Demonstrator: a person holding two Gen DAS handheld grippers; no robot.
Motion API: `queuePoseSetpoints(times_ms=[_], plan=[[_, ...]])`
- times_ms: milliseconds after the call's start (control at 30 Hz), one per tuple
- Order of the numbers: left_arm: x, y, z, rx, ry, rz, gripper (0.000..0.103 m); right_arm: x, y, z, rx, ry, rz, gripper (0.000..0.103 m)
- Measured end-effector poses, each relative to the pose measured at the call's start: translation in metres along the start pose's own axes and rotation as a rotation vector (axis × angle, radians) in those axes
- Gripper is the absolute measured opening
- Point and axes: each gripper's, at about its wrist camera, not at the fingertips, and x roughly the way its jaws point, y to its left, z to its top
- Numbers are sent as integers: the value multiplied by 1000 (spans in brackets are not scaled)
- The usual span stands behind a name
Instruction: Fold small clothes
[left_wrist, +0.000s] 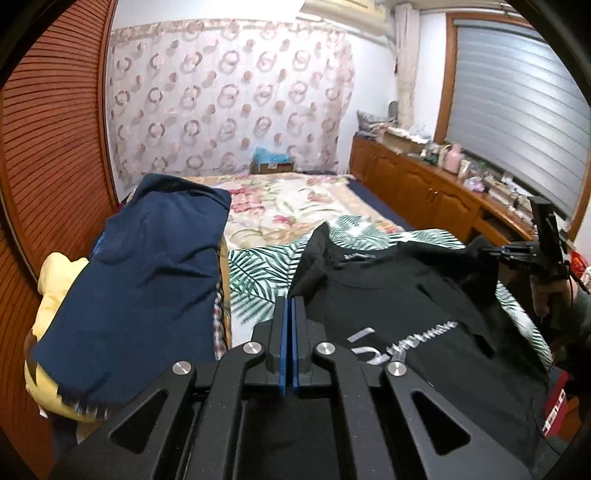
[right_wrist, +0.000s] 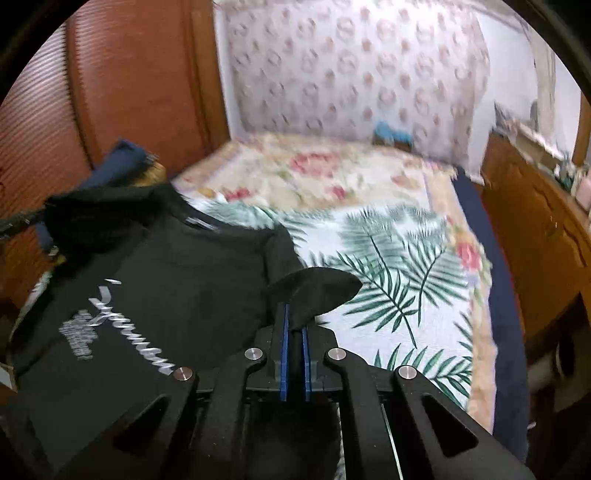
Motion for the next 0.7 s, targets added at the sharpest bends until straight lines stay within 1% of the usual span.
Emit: queuePoseSetpoints(times_ms=[167,267,333,467,633,700], plan=[[-48,-5,-15,-23,-58,-27,2,-65,19,-22,-21,-90,22,5],[-73,-3,-21,-38,-91,-36,2,-94,27,-37,-23,-114,22,5],[-88,-1,-25,-45,-106,-41,2,-109,28,-47,-25,-116,30,5],[-111,-2,-35,-47,-113,-36,2,-137,33,-68,-38,-112,48,5],[-134,4,-53,-63,-104,-3,2,-174,36,-86,-44,-94,56,5],[-139,8,-60,-77,-95,12,2,-183,35,-91,-45,-72,62,5]])
